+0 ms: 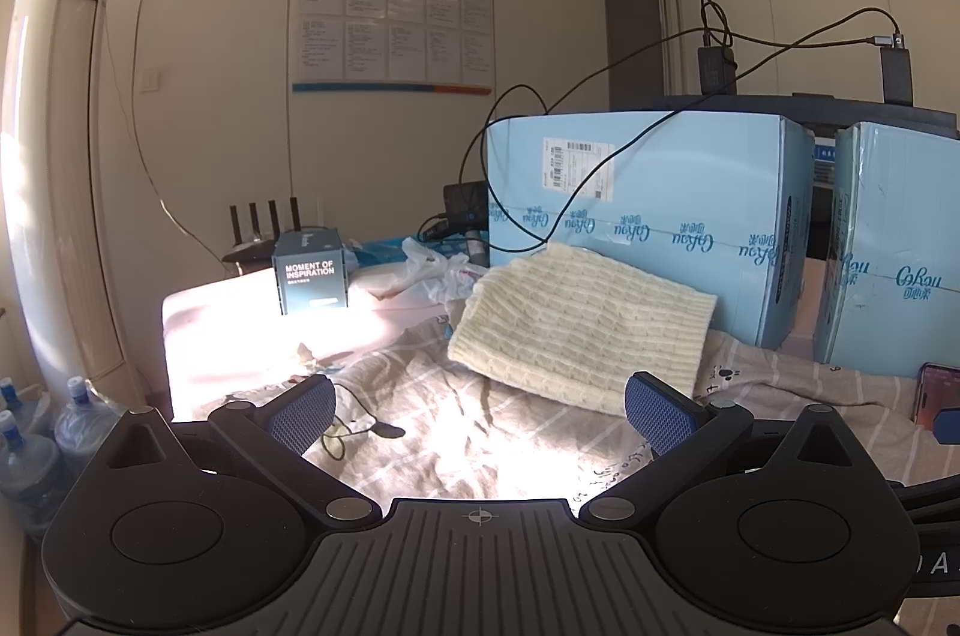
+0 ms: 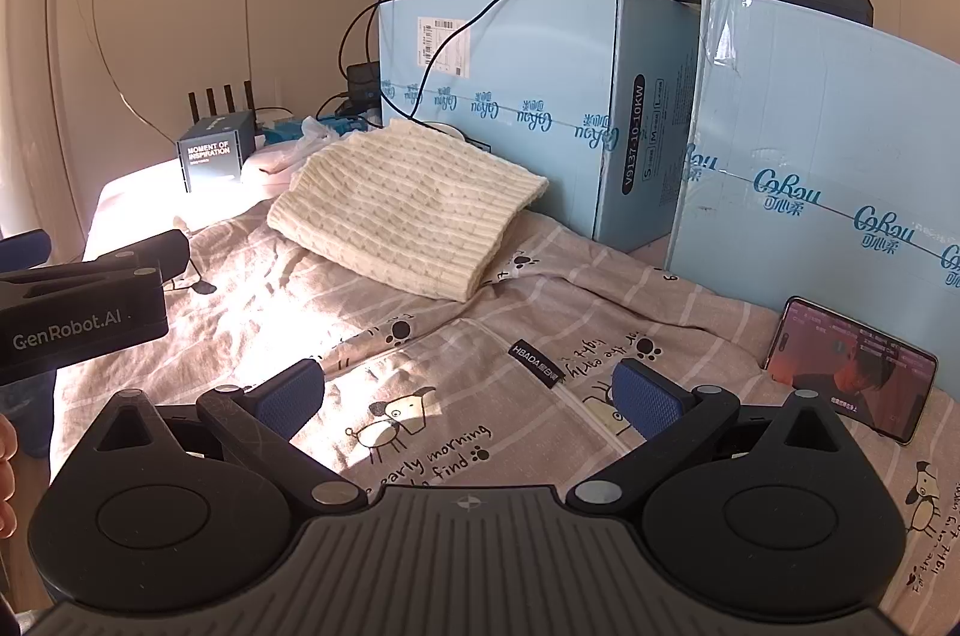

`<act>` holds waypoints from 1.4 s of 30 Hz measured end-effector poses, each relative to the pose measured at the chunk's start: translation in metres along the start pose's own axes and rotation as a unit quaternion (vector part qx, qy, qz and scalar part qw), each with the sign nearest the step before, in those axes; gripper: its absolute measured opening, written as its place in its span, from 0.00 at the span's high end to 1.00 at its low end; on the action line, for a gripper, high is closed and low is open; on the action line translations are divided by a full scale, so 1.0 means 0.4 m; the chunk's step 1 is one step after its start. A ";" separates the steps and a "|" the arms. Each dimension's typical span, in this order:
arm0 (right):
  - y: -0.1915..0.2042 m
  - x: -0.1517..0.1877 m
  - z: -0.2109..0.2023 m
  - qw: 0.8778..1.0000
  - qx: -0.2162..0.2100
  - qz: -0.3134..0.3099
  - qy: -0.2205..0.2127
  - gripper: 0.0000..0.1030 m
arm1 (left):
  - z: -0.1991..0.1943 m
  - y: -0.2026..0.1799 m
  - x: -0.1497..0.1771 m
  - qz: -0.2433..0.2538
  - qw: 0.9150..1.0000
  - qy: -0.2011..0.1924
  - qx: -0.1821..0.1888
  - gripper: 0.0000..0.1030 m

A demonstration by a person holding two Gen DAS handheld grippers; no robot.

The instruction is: Fold clothes

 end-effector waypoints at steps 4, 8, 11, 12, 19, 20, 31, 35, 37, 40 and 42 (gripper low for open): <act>-0.002 0.000 0.000 1.000 0.000 0.000 0.000 0.00 | 0.000 -0.002 0.001 0.000 1.000 0.001 0.001 0.00; -0.001 0.000 0.000 1.000 0.000 0.000 0.001 0.00 | 0.001 -0.003 0.001 0.000 1.000 0.001 0.001 0.00; -0.002 0.001 0.001 1.000 0.001 0.000 0.002 0.00 | 0.001 -0.004 0.001 -0.001 1.000 0.000 0.002 0.00; -0.002 0.002 0.001 1.000 0.001 0.000 0.002 0.00 | 0.001 -0.004 0.001 -0.001 1.000 0.000 0.002 0.00; -0.003 0.002 0.004 1.000 0.002 0.000 0.003 0.00 | 0.001 -0.007 -0.001 -0.001 1.000 0.000 0.003 0.00; -0.003 0.002 0.004 1.000 0.002 0.000 0.003 0.00 | 0.002 -0.008 0.000 -0.001 1.000 0.000 0.004 0.00; -0.005 0.003 0.005 1.000 0.002 0.000 0.005 0.00 | 0.003 -0.016 0.001 0.004 1.000 0.000 0.009 0.00; -0.005 0.003 0.005 1.000 0.002 0.000 0.005 0.00 | 0.003 -0.015 0.002 0.003 1.000 0.001 0.008 0.00; -0.005 0.003 0.005 1.000 0.002 0.000 0.005 0.00 | 0.004 -0.014 0.002 0.003 1.000 0.001 0.007 0.00; -0.005 0.003 0.005 1.000 0.002 0.000 0.005 0.00 | 0.003 -0.015 0.003 0.003 1.000 0.002 0.006 0.00; -0.005 0.004 0.005 1.000 0.002 0.000 0.005 0.00 | 0.002 -0.016 0.003 0.004 1.000 0.001 0.007 0.00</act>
Point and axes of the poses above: each gripper's, at about its wrist camera, not at the fingertips, and z roughly the way its jaws point, y to its left, x to its underside, the point moved 8 cm from there along z, roughly the way its jaws point, and after that the axes turned 9 degrees about -y, right-handed, at the moved point
